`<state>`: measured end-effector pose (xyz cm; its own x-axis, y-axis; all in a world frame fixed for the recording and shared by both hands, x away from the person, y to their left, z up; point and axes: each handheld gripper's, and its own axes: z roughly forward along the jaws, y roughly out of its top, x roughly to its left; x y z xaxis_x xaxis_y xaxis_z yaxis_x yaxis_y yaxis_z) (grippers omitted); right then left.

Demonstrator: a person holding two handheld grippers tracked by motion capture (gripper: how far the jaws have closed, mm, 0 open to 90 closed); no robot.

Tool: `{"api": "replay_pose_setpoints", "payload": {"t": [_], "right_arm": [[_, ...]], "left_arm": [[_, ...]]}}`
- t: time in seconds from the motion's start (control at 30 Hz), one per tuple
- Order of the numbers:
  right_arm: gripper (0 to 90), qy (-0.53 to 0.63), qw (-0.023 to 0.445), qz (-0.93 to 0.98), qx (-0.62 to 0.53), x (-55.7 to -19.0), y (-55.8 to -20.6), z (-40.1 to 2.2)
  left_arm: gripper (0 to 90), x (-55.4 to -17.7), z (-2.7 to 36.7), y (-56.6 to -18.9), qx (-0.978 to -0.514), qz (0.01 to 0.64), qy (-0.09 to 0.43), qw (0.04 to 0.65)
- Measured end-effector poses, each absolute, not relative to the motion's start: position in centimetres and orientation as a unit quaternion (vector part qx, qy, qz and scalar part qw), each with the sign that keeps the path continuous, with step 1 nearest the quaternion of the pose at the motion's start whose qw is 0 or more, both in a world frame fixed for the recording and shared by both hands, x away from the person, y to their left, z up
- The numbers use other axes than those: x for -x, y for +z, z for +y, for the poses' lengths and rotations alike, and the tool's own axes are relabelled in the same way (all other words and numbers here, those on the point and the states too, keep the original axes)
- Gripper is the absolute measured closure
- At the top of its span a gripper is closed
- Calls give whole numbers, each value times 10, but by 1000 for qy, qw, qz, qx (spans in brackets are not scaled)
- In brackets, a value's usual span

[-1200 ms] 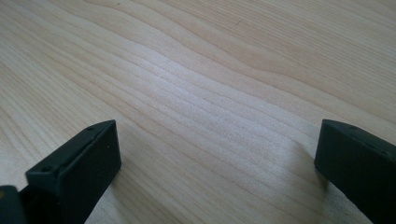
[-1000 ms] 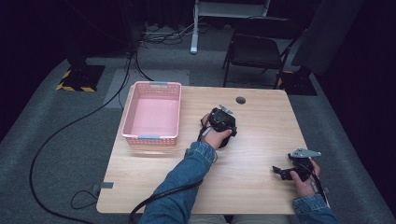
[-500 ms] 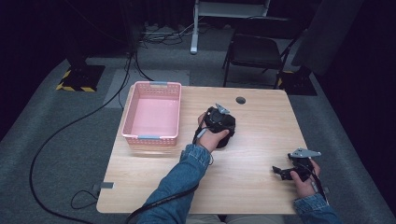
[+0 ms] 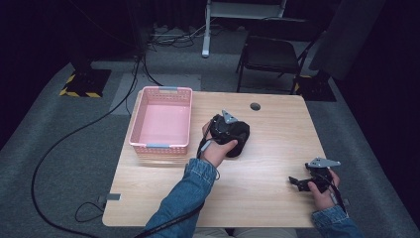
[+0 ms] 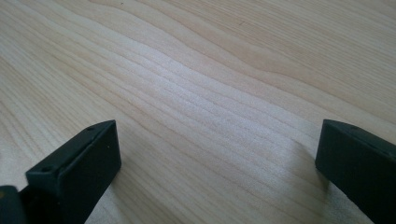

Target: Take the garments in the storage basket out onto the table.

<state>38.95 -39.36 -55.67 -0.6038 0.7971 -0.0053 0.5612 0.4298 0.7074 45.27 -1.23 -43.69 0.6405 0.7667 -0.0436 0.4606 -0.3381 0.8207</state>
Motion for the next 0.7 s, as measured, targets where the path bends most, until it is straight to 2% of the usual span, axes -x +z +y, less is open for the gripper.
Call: {"api": "replay_pose_setpoints", "payload": {"t": [0.7], "right_arm": [[0, 342, 172, 829, -409, -389, -557, -394]], "left_arm": [[148, -430, 17, -426, -790, 384, 197, 435]]}}
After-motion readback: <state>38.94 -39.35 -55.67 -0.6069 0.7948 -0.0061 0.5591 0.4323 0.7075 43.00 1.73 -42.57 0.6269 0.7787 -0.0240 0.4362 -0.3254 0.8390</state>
